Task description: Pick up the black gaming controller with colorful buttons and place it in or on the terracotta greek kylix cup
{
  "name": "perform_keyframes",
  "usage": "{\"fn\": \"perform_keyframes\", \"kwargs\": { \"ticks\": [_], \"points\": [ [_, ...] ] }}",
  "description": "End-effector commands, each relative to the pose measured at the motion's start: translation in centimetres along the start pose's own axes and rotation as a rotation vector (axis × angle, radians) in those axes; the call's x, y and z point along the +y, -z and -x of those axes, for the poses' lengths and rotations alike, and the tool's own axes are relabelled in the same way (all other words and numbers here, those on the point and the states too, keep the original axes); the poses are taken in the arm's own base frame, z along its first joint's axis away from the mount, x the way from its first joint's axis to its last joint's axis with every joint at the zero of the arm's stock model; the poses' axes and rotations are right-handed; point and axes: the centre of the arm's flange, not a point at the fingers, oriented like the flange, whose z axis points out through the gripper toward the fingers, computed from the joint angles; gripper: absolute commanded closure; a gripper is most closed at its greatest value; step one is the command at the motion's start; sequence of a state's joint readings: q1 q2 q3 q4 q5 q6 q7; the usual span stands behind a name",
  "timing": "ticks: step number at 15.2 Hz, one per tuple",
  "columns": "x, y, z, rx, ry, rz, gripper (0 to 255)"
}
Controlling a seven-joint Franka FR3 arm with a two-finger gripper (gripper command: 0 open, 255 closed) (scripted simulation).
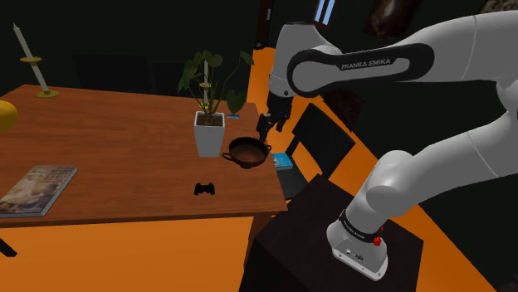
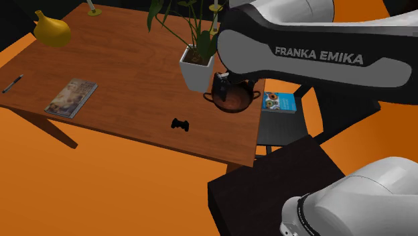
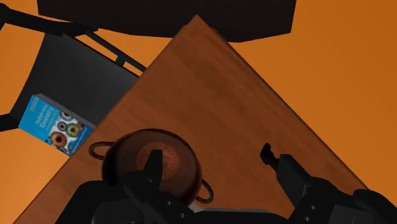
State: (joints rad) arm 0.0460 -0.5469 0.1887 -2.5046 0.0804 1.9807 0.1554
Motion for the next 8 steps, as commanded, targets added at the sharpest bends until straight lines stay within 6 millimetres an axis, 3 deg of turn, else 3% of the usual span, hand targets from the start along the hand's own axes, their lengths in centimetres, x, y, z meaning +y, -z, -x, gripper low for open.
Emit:
{"fn": "perform_keyframes", "kwargs": {
  "ticks": [1,8],
  "points": [
    [-1.7,-2.3,-1.0,0.005,0.008,0.008,0],
    [-7.0,-9.5,-4.1,0.017,0.033,0.041,0]
  ]
}}
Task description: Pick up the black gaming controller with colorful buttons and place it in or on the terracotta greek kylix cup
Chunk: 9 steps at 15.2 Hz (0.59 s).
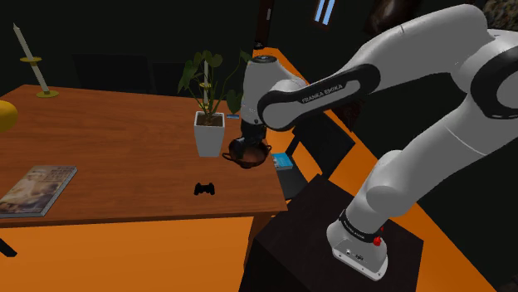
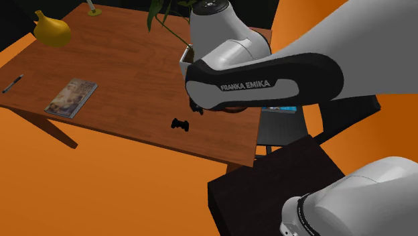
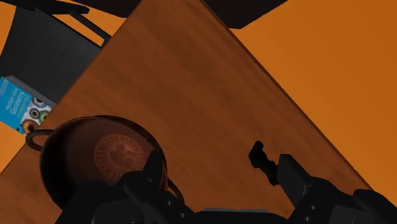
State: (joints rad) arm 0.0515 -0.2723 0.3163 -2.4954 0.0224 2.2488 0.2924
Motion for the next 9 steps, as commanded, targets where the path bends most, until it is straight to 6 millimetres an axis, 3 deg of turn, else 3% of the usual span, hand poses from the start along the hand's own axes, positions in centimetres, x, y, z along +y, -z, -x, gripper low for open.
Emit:
{"fn": "perform_keyframes", "kwargs": {
  "ticks": [1,9],
  "points": [
    [-1.6,-1.8,-0.7,0.005,0.007,0.008,0],
    [-7.7,-10.0,-4.4,0.018,0.037,0.045,0]
  ]
}}
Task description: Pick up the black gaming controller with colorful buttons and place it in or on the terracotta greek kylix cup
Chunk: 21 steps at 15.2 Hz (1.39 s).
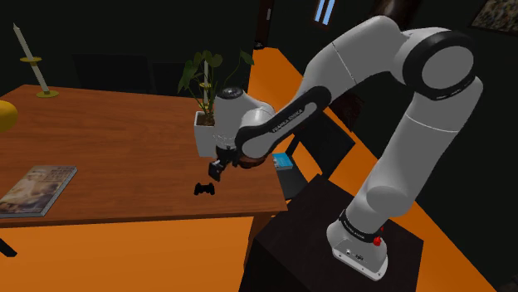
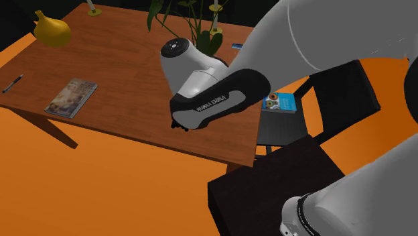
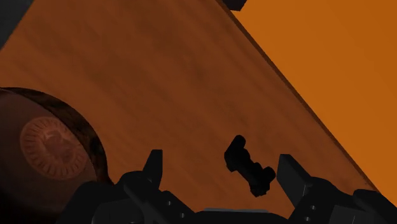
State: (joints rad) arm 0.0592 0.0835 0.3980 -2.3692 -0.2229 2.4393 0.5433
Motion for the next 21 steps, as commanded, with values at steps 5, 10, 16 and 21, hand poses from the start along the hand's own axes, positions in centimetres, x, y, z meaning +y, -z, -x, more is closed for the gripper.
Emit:
{"fn": "perform_keyframes", "kwargs": {
  "ticks": [5,10,16,21],
  "points": [
    [-4.7,-6.2,-2.6,0.01,0.022,0.027,0],
    [-4.7,-8.8,-2.6,0.01,0.022,0.027,0],
    [-4.6,-10.2,-2.6,0.01,0.022,0.027,0],
    [-4.6,-10.2,-2.6,0.01,0.022,0.027,0]
  ]
}}
